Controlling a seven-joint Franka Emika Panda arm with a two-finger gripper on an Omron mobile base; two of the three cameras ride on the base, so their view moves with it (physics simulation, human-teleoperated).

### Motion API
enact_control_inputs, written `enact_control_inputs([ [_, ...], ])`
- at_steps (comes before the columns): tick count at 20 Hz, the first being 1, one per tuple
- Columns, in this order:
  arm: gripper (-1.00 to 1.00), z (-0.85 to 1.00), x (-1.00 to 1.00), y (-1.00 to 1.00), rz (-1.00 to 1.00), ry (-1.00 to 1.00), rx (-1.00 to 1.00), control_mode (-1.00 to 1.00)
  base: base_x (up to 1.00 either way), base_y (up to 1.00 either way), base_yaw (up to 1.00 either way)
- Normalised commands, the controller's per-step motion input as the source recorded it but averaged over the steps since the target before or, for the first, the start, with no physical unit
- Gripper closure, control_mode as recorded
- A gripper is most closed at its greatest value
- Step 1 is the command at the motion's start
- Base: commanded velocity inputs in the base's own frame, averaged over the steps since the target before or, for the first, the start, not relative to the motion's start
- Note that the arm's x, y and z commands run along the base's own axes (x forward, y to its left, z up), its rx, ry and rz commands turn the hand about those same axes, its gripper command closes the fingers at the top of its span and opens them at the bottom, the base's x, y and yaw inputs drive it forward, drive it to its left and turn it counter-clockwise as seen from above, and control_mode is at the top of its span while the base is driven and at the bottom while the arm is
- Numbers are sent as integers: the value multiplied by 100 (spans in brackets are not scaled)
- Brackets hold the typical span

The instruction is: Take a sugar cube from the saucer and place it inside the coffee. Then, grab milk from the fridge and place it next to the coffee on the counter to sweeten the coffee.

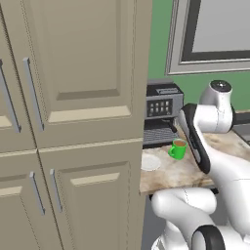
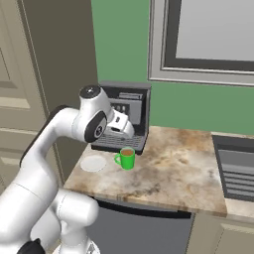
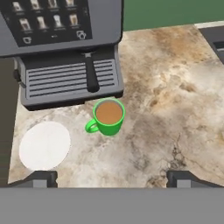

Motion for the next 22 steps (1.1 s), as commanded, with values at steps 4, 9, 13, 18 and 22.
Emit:
enact_control_inputs([
  [4, -100, 50, -28, 2, 0, -9, 0, -100, 0, 0, 0],
  [9, -100, 0, -3, 0, 0, -2, 0, -100, 0, 0, 0],
  [13, -100, 0, -22, -2, 0, 0, 0, -100, 0, 0, 0],
  [18, -100, 0, 0, 0, 0, 0, 0, 100, -79, -31, 0],
  [22, -100, 0, 0, 0, 0, 0, 0, 100, -81, -51, 0],
])
